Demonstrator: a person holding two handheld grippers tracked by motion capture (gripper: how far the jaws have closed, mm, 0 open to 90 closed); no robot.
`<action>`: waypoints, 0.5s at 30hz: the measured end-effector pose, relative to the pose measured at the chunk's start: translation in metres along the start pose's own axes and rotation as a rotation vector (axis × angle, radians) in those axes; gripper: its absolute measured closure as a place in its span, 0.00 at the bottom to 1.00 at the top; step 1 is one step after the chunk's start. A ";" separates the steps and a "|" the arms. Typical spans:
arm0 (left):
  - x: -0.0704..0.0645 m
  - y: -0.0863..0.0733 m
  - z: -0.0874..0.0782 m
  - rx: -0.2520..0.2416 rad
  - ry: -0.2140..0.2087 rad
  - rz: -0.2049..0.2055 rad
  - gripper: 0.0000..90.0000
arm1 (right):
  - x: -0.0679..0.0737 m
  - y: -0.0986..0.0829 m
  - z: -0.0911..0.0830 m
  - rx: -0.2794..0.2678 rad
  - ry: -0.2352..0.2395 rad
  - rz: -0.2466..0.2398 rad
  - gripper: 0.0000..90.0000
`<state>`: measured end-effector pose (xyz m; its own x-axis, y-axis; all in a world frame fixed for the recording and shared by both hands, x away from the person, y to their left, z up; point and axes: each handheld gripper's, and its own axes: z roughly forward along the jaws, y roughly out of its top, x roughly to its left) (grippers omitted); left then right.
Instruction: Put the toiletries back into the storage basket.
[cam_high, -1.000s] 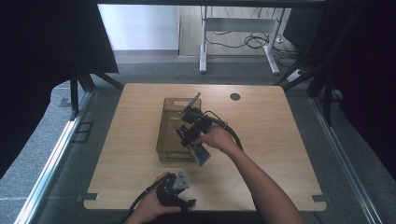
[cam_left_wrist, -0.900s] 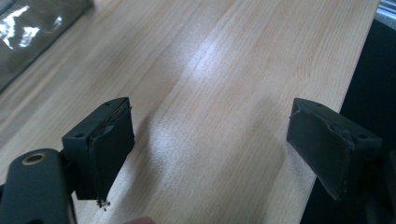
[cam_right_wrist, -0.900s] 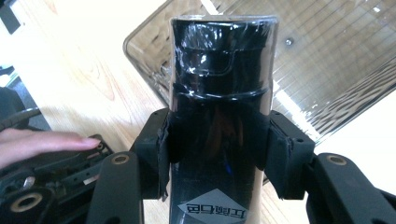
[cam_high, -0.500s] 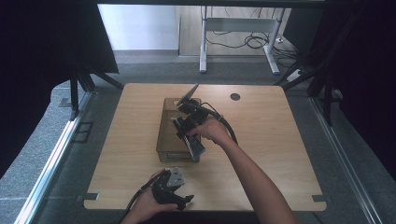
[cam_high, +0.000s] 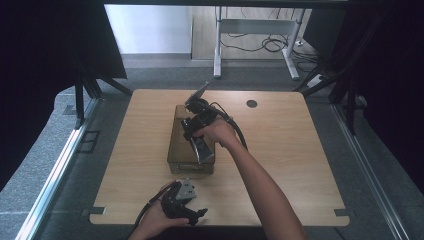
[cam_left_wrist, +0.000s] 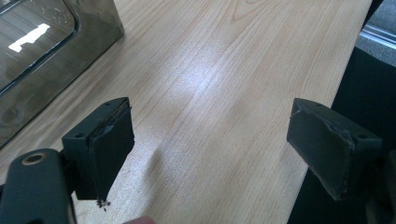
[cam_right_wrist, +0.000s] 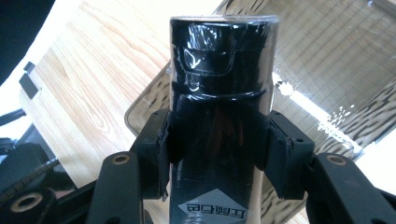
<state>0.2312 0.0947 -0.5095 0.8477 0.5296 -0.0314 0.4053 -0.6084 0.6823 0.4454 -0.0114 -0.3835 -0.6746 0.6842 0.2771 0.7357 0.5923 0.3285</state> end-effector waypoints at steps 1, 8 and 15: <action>0.000 0.000 0.000 -0.001 0.001 -0.001 0.17 | 0.000 0.002 0.001 0.000 0.003 0.011 0.54; 0.002 0.000 -0.002 -0.004 0.004 -0.004 0.17 | 0.003 0.018 0.008 0.004 -0.007 0.052 0.54; 0.003 0.000 -0.005 -0.013 0.007 -0.011 0.17 | 0.002 0.029 0.019 0.005 -0.014 0.103 0.54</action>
<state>0.2323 0.0995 -0.5064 0.8407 0.5404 -0.0345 0.4104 -0.5943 0.6917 0.4663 0.0147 -0.3905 -0.5943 0.7475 0.2967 0.8016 0.5206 0.2940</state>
